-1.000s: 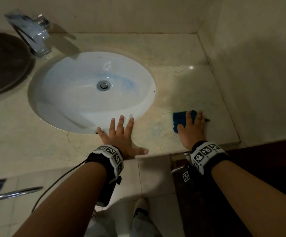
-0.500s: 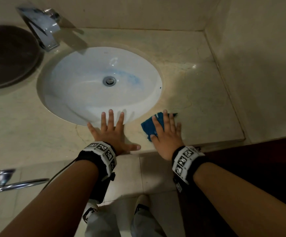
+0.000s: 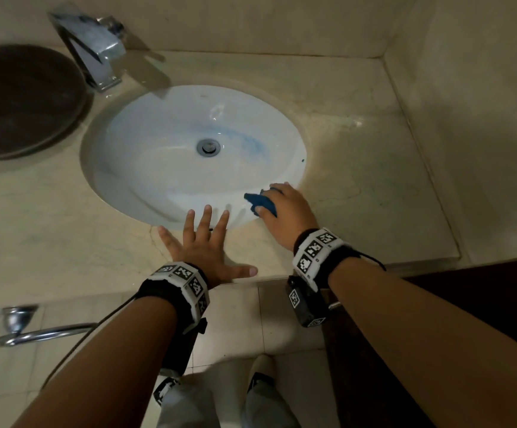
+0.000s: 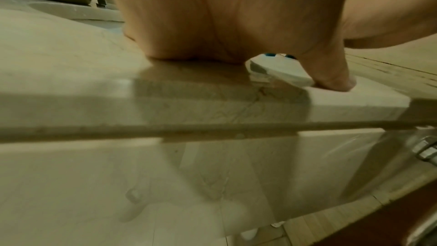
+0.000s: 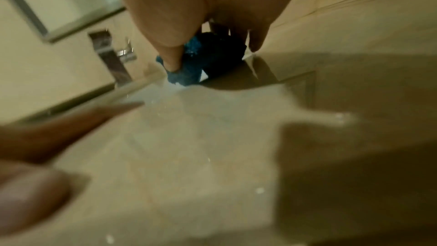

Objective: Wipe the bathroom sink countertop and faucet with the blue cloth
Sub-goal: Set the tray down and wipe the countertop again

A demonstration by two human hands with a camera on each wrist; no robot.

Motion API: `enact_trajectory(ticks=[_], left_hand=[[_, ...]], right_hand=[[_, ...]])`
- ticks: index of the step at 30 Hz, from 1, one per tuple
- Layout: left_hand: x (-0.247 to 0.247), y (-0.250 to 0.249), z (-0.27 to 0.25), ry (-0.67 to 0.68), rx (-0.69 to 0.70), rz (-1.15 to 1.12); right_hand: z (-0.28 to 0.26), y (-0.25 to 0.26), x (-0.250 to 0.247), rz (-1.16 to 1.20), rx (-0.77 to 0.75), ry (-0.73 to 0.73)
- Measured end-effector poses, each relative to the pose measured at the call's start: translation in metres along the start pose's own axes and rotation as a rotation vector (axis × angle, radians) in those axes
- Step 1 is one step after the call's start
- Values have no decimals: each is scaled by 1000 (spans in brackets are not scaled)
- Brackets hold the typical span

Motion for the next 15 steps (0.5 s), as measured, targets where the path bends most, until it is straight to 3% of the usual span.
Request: enact_trajectory(ticks=[2,5,8,11,15], left_hand=[[-1,0,-1,11,4,-5],[-3,-1,-2,15,5,-12],[-3,0,-3,26,-2,-6],[-3,0,-1,24,0,-3],[-2,0,-1,24,3,5]], right_hand=[[-12,-10,-12,66,20,-136],[-39,-46,-31,87,169,-282],[-75,-82,-42,50,330,-343],[-103,-96,-31,45,409,-216],[-109,-76,-10,-69,287,-22]])
Point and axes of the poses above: each hand's wrist, its own z-axis towards the middle knuckle, its own x-axis out of the palm, y = z × x, the point moved 2 cm from there along z, towards the middle knuckle, and after that the axes turned 5 degrees about -x, right-handed, at the moved point
